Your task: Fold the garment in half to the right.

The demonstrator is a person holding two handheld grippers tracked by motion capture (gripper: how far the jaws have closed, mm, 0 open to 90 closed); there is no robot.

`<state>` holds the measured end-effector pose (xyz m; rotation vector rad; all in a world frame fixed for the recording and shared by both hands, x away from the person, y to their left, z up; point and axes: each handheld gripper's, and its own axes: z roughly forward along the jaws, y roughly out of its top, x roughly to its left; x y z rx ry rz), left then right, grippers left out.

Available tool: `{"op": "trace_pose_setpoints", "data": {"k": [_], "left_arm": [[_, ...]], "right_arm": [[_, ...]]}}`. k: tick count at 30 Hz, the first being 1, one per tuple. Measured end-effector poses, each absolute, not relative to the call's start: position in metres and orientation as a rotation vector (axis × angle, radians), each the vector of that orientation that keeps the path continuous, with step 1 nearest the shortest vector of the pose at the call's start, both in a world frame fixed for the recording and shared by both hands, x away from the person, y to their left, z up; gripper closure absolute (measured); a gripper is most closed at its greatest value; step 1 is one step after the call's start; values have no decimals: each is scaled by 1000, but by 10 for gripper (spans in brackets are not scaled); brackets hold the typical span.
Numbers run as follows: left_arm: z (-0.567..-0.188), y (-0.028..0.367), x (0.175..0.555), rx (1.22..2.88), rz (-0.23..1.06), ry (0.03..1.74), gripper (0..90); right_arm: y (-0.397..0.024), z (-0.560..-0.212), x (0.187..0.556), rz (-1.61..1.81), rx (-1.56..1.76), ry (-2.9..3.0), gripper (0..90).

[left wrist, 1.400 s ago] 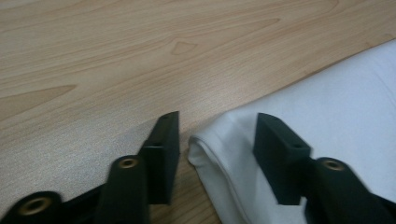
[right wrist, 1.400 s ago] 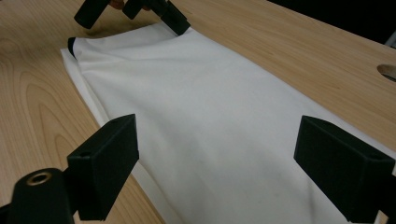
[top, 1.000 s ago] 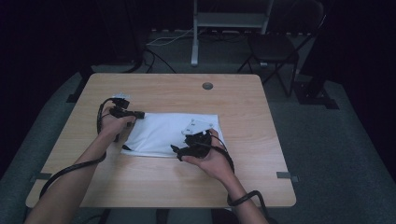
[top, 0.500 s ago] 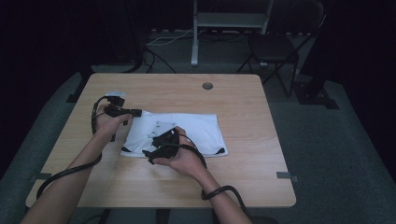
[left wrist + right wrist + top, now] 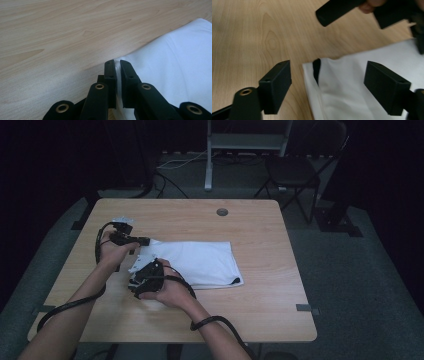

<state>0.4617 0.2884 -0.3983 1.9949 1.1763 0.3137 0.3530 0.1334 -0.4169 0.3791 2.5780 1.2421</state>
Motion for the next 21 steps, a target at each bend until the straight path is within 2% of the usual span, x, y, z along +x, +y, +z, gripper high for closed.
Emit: {"op": "trace_pose_setpoints", "data": {"k": [12, 21], "left_arm": [[-399, 288, 462, 2007, 312, 1173, 848], [-400, 287, 461, 2026, 312, 1160, 849]], "right_arm": [[153, -432, 359, 1155, 356, 2664, 349], [154, -437, 365, 1182, 386, 2693, 538]]}}
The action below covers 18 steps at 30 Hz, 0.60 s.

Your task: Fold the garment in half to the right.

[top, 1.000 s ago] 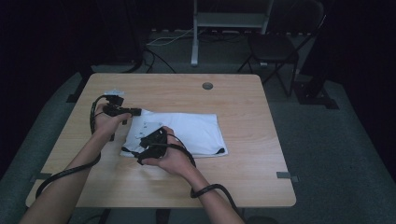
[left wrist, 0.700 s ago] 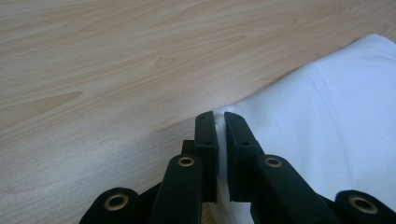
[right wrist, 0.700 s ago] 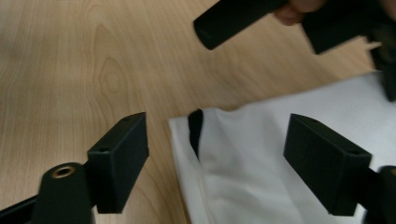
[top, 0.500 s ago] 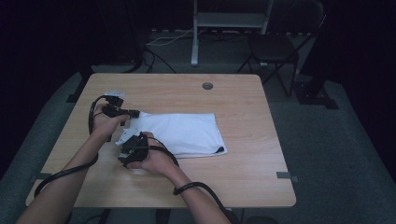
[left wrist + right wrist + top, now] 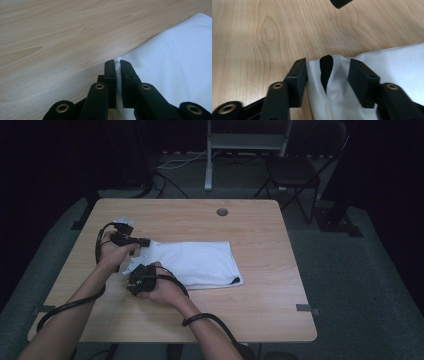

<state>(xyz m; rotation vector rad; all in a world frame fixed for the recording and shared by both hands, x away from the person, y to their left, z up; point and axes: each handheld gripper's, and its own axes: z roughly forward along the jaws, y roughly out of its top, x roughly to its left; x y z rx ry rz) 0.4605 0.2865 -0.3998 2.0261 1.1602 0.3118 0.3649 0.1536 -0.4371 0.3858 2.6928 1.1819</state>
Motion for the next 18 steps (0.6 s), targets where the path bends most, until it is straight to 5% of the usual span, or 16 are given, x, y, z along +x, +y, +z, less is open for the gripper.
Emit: {"op": "trace_pose_setpoints", "data": {"k": [10, 18], "left_arm": [[-400, 286, 456, 2032, 313, 1153, 849], [-398, 287, 456, 2043, 319, 1142, 853]], "right_arm": [[150, -439, 365, 1190, 470, 2646, 770], [151, -436, 359, 1201, 497, 2607, 790]]}}
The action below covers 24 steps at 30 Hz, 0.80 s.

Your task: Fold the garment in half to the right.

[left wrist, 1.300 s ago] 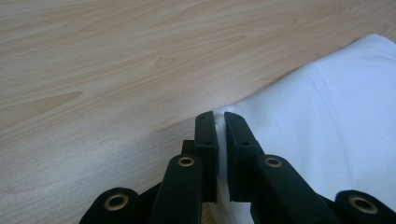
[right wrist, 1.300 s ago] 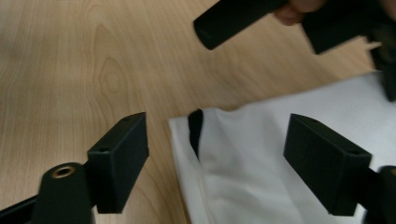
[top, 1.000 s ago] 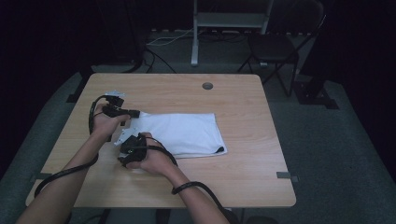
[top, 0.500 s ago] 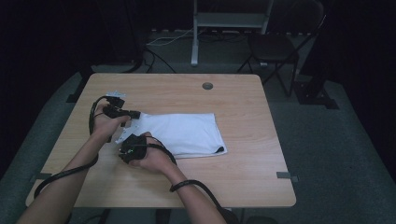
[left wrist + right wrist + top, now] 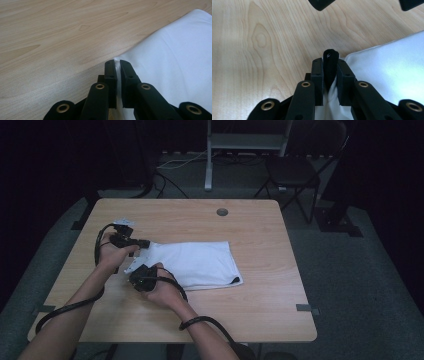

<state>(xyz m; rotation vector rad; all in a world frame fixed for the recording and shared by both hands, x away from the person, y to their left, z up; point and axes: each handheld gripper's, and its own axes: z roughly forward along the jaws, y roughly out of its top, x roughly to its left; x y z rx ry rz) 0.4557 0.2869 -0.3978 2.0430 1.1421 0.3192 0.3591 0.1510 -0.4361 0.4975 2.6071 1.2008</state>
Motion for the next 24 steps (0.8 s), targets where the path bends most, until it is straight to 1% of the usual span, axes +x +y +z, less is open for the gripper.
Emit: {"op": "trace_pose_setpoints", "data": {"k": [9, 15, 24], "left_arm": [[-393, 290, 455, 2035, 332, 1152, 856], [-383, 291, 454, 2030, 353, 1154, 858], [-365, 290, 451, 2032, 392, 1134, 858]], "right_arm": [[148, -424, 355, 1281, 497, 2568, 790], [149, -415, 353, 1328, 498, 2539, 790], [148, -390, 350, 1383, 484, 2491, 790]]}}
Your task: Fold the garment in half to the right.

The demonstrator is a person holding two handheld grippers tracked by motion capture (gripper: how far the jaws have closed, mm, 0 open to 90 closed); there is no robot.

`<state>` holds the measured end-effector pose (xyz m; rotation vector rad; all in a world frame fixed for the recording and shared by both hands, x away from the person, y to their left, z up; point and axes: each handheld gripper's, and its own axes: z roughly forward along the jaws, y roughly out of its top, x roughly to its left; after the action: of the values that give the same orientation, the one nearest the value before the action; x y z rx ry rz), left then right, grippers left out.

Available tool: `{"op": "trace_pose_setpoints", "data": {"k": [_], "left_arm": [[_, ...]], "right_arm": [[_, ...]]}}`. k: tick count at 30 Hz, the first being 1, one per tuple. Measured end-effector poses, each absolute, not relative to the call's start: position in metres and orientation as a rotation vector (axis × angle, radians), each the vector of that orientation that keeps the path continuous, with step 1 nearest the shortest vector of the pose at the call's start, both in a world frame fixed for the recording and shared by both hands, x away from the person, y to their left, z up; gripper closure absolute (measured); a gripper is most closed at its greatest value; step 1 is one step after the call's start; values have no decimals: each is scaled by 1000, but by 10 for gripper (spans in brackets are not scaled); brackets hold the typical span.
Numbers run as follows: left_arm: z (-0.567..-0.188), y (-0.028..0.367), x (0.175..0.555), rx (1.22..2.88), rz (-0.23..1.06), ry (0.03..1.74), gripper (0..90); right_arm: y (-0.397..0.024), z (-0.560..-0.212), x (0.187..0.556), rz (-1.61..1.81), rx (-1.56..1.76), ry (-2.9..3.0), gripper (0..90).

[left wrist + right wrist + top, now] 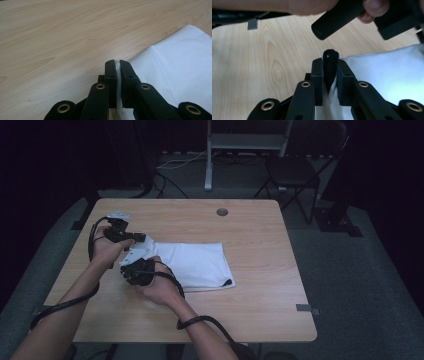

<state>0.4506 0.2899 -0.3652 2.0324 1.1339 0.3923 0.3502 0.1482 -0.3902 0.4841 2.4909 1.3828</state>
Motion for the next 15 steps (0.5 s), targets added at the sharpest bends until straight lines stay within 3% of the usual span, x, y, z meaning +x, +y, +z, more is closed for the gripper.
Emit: {"op": "trace_pose_setpoints", "data": {"k": [15], "left_arm": [[-343, 288, 448, 2050, 430, 1123, 858]], "right_arm": [[144, -368, 348, 1430, 480, 2452, 795]]}}
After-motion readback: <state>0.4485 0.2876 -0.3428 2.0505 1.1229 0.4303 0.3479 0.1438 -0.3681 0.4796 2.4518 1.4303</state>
